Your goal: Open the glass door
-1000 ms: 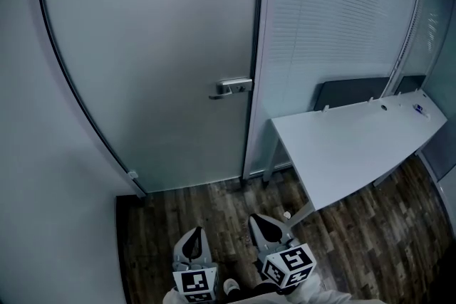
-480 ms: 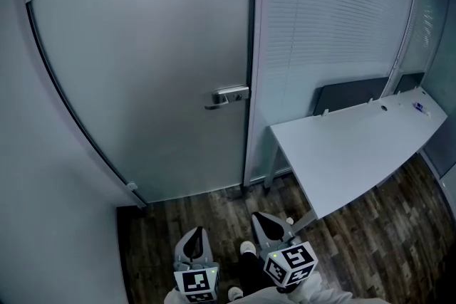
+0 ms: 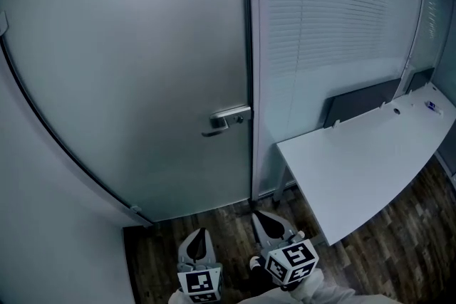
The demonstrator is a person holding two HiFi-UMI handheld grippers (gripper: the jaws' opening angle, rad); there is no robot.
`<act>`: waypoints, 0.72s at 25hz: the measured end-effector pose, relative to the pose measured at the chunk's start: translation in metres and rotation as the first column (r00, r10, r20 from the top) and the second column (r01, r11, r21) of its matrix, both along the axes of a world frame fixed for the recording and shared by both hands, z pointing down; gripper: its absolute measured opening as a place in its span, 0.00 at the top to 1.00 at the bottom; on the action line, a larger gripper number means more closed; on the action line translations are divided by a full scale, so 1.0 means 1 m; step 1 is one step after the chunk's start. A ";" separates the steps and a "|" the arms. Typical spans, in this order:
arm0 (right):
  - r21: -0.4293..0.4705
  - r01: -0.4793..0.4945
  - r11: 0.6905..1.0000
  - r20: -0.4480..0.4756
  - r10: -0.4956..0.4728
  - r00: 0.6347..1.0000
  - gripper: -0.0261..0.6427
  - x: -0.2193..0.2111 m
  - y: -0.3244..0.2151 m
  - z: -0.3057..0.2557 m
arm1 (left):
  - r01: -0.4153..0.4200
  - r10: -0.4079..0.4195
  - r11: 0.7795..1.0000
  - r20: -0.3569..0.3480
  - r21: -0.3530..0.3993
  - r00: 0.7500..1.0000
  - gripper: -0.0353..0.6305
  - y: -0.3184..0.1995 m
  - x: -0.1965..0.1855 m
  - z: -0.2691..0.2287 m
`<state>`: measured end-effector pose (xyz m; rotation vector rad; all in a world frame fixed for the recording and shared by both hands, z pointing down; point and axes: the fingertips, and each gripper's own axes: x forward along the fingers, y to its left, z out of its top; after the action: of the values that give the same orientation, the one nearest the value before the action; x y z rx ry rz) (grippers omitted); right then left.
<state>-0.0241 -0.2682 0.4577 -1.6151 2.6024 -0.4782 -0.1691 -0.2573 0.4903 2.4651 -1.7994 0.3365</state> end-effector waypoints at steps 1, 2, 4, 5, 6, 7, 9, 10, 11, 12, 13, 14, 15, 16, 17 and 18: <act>0.003 -0.002 1.000 0.002 0.002 1.000 0.95 0.003 -0.012 -0.003 | 0.003 -0.003 1.000 0.003 0.001 1.000 0.94 -0.013 0.002 -0.004; 0.004 -0.002 1.000 0.003 0.002 1.000 0.96 0.007 -0.025 -0.005 | 0.004 -0.004 1.000 0.005 0.006 1.000 0.94 -0.027 0.006 -0.008; 0.001 -0.001 1.000 0.002 0.001 1.000 0.95 0.016 -0.050 -0.005 | -0.003 0.003 1.000 0.010 0.017 1.000 0.94 -0.053 0.016 -0.009; -0.001 0.001 1.000 0.001 -0.001 1.000 0.95 0.020 -0.062 -0.003 | -0.007 0.006 1.000 0.012 0.018 1.000 0.94 -0.066 0.021 -0.007; -0.004 0.003 1.000 0.000 -0.003 1.000 0.95 0.023 -0.073 -0.002 | -0.008 0.008 1.000 0.013 0.016 1.000 0.94 -0.078 0.025 -0.005; -0.007 0.006 1.000 0.000 -0.006 1.000 0.95 0.026 -0.083 -0.001 | -0.008 0.008 1.000 0.014 0.011 1.000 0.94 -0.089 0.028 -0.003; -0.011 0.010 1.000 0.001 -0.010 1.000 0.95 0.031 -0.101 -0.001 | -0.008 0.008 1.000 0.015 -0.001 1.000 0.94 -0.110 0.034 0.000; -0.012 0.013 1.000 0.003 -0.013 1.000 0.95 0.034 -0.110 -0.001 | -0.009 0.009 1.000 0.018 -0.005 1.000 0.94 -0.119 0.037 0.001; -0.013 0.016 1.000 0.004 -0.016 1.000 0.95 0.038 -0.118 -0.001 | -0.011 0.011 1.000 0.023 -0.009 1.000 0.94 -0.129 0.040 0.002; -0.015 0.019 1.000 0.005 -0.019 1.000 0.95 0.042 -0.126 0.000 | -0.014 0.014 1.000 0.029 -0.012 0.999 0.94 -0.139 0.043 0.004; -0.017 0.020 1.000 0.007 -0.020 1.000 0.95 0.047 -0.133 0.002 | -0.017 0.018 1.000 0.035 -0.015 0.999 0.94 -0.147 0.047 0.006; -0.022 0.019 1.000 0.008 -0.018 1.000 0.96 0.051 -0.140 0.005 | -0.019 0.020 1.000 0.043 -0.015 0.999 0.94 -0.155 0.049 0.007; -0.027 0.017 0.999 0.009 -0.017 1.000 0.95 0.056 -0.147 0.008 | -0.016 0.016 1.000 0.052 -0.013 0.999 0.94 -0.163 0.051 0.007; -0.034 0.016 0.999 0.010 -0.016 1.000 0.95 0.060 -0.153 0.011 | -0.008 0.008 1.000 0.060 -0.009 0.998 0.94 -0.170 0.051 0.007; -0.040 0.015 0.999 0.013 -0.015 1.000 0.95 0.063 -0.159 0.013 | 0.002 -0.002 1.000 0.065 -0.005 0.998 0.94 -0.176 0.050 0.006; -0.045 0.015 0.999 0.017 -0.014 1.000 0.95 0.064 -0.164 0.014 | 0.011 -0.011 1.000 0.069 -0.003 0.998 0.94 -0.182 0.048 0.006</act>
<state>0.0403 -0.4326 0.4720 -1.5994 2.6112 -0.5530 -0.1207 -0.4389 0.4961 2.4691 -1.8359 0.4291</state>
